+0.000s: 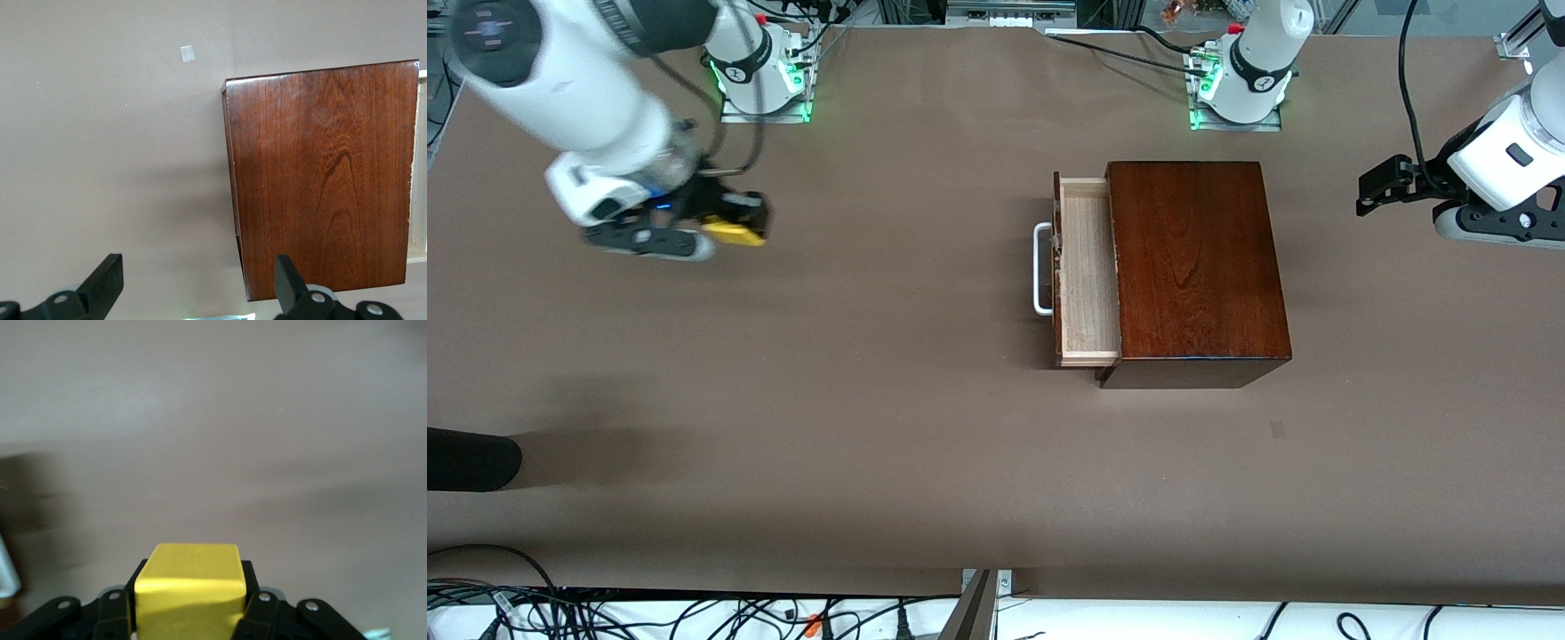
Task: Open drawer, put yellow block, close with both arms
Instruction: 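Carry the yellow cube with the right gripper over the open drawer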
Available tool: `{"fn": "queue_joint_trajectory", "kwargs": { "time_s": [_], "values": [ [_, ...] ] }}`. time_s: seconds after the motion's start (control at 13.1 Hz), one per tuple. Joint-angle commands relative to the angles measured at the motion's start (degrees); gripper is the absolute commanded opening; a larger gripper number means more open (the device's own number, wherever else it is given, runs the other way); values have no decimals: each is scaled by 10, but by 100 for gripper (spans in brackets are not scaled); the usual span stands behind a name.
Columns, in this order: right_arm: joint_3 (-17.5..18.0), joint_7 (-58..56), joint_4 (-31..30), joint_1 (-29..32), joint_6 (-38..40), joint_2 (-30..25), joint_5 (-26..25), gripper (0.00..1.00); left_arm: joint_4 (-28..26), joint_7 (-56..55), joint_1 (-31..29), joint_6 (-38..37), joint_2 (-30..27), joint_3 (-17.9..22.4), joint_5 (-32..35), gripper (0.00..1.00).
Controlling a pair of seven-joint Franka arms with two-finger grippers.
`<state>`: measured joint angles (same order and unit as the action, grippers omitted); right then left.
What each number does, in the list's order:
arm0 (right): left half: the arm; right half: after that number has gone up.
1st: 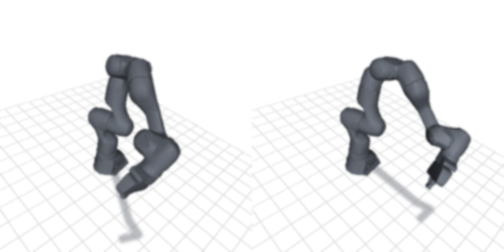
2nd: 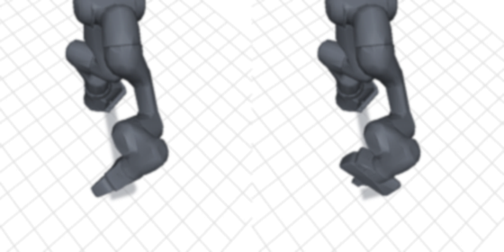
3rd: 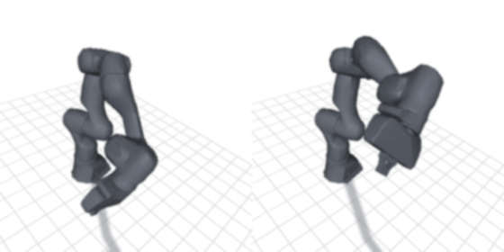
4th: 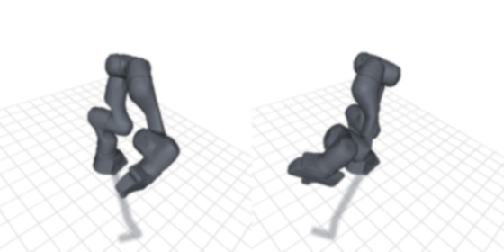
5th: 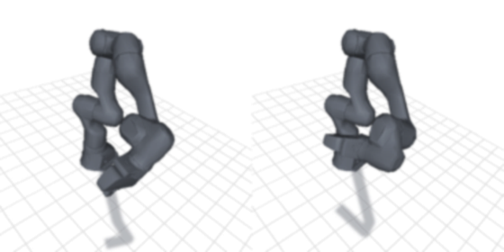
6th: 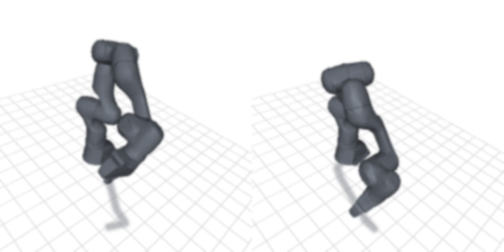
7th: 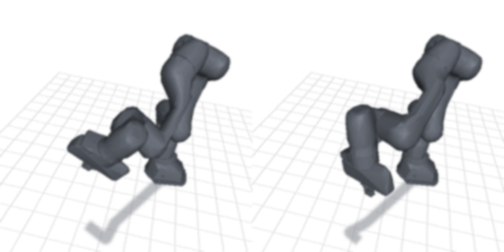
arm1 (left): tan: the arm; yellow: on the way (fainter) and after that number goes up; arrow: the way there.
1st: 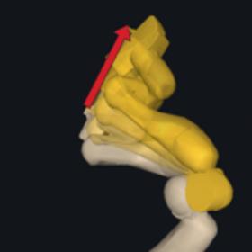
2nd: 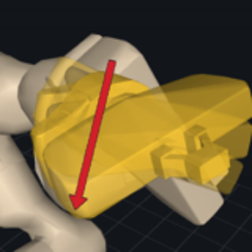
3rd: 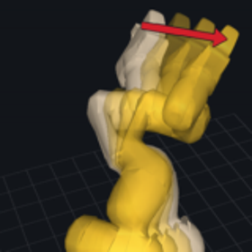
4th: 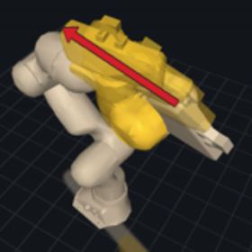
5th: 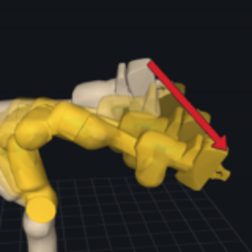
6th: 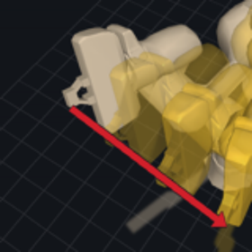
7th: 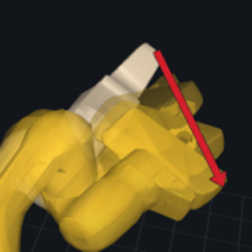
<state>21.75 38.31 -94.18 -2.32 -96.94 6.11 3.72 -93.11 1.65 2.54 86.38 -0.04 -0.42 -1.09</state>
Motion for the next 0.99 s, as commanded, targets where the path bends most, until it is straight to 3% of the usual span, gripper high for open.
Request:
{"fn": "queue_joint_trajectory", "kwargs": {
  "time_s": [0.0,0.61,0.91],
  "values": [
    [0,172,71,-71,21,56,9,0,-1,11,-1,-1,-5,-3,-4,100],
    [-3,739,274,-238,13,230,-16,0,0,10,5,3,-3,-3,-4,100],
    [-5,881,297,-293,-44,273,-17,0,0,10,5,2,-1,-3,-4,100]
  ]
}}
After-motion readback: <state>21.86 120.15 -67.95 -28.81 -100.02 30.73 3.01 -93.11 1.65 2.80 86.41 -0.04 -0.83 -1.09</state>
